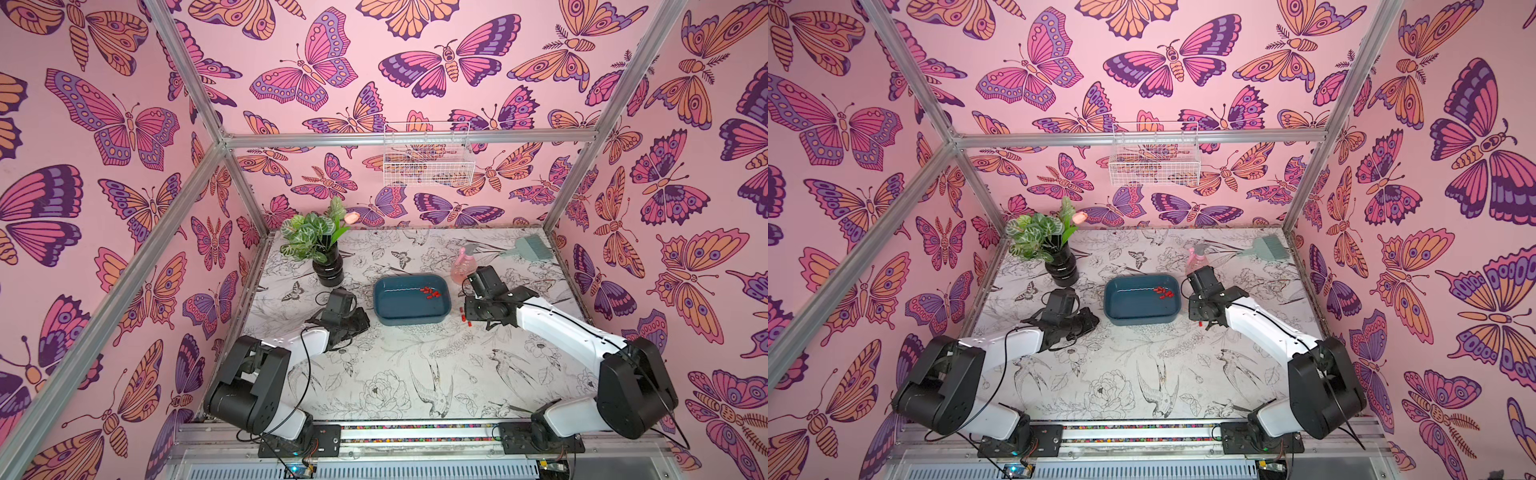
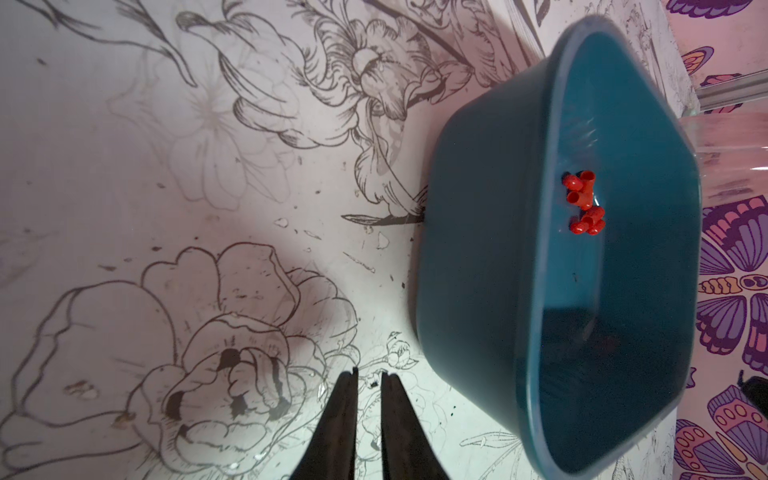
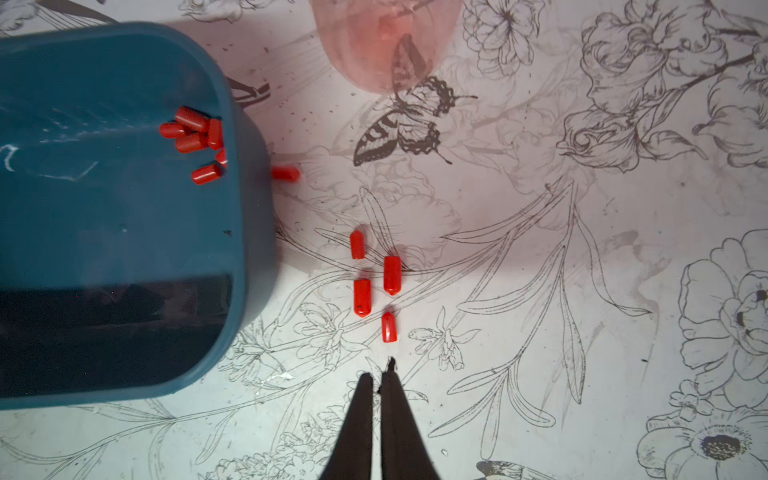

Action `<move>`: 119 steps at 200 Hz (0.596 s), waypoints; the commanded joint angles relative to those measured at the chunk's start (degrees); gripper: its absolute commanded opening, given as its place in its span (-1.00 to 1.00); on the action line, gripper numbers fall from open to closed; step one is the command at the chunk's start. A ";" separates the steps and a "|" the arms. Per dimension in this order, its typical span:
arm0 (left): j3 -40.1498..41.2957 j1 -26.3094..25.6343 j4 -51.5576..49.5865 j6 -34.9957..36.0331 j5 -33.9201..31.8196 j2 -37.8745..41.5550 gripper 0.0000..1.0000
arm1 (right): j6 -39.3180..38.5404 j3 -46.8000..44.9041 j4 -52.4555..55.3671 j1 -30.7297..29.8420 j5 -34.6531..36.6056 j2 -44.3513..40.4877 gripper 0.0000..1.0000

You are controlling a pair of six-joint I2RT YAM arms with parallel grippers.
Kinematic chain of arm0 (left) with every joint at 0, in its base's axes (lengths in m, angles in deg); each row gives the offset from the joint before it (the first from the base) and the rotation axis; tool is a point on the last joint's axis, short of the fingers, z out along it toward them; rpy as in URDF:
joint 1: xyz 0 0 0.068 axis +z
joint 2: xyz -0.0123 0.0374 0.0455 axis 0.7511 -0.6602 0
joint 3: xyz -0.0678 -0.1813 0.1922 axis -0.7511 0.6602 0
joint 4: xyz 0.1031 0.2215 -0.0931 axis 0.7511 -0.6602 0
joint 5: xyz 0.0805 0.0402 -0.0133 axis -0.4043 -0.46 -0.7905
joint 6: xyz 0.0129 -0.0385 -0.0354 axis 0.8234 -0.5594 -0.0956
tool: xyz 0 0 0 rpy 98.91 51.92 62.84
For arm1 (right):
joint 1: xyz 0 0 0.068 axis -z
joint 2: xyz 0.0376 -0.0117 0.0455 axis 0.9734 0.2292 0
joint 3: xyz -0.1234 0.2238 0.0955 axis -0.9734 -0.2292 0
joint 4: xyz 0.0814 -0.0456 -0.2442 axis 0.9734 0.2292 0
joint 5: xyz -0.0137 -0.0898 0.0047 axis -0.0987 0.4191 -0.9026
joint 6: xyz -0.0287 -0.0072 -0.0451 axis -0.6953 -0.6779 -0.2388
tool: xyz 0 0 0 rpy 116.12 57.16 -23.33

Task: Take the screw protection sleeves out of the storage box
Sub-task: Place the screw protection sleeve at the center of the board.

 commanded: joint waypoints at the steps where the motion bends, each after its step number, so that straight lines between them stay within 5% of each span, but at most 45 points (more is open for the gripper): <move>1: -0.65 0.37 0.59 0.49 -0.48 -0.18 -0.66 | -0.91 -1.27 -1.89 1.12 -1.88 -1.07 -0.76; 119: -0.36 0.39 -0.40 0.52 -0.41 2.12 -0.65 | -1.03 1.57 -1.96 2.00 -9.30 -1.25 -0.32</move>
